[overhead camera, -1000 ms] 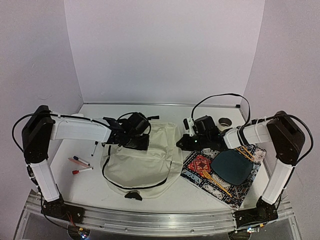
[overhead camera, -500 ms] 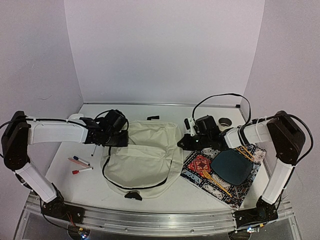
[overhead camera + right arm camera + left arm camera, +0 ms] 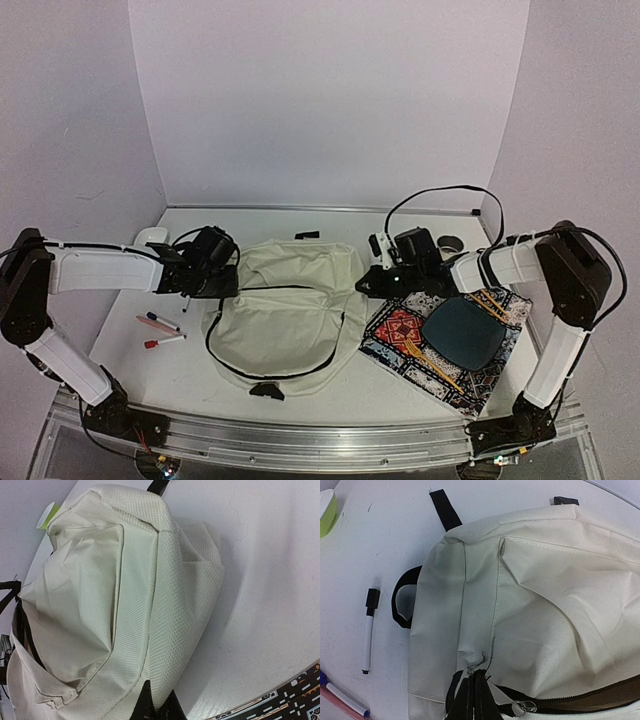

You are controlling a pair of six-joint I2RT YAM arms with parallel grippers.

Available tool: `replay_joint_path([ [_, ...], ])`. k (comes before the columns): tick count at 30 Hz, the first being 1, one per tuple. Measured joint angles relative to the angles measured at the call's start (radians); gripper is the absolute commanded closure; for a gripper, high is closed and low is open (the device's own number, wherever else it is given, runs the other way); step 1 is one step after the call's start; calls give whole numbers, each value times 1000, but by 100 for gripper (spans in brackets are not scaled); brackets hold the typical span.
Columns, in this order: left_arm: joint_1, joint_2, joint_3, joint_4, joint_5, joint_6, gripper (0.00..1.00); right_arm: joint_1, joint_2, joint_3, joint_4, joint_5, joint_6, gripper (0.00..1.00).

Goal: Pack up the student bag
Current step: Unzip the lower front pocket of the student bag.

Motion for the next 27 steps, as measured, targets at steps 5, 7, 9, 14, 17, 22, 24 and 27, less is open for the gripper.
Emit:
replay_joint_path([
  [5, 10, 53, -9, 35, -6, -5, 100, -7, 0, 30, -26, -7, -15, 100],
  [7, 13, 76, -10, 50, 11, -4, 100, -11, 4, 49, -44, -9, -25, 100],
  [9, 9, 79, -17, 63, 29, -4, 100, -18, 17, 74, -66, -8, -38, 100],
  [14, -67, 78, -20, 78, 73, -6, 100, -47, 78, 160, -130, 19, -81, 96],
  [17, -103, 74, -31, 111, 142, -23, 100, -66, 105, 204, -162, 53, -108, 89],
  [22, -115, 40, -73, 167, 268, -63, 100, -82, 118, 240, -184, 76, -146, 76],
  [24, -116, 23, -83, 172, 293, -72, 100, -84, 117, 242, -186, 79, -159, 63],
  [27, -116, -3, -92, 182, 312, -81, 100, -80, 103, 239, -199, 85, -176, 51],
])
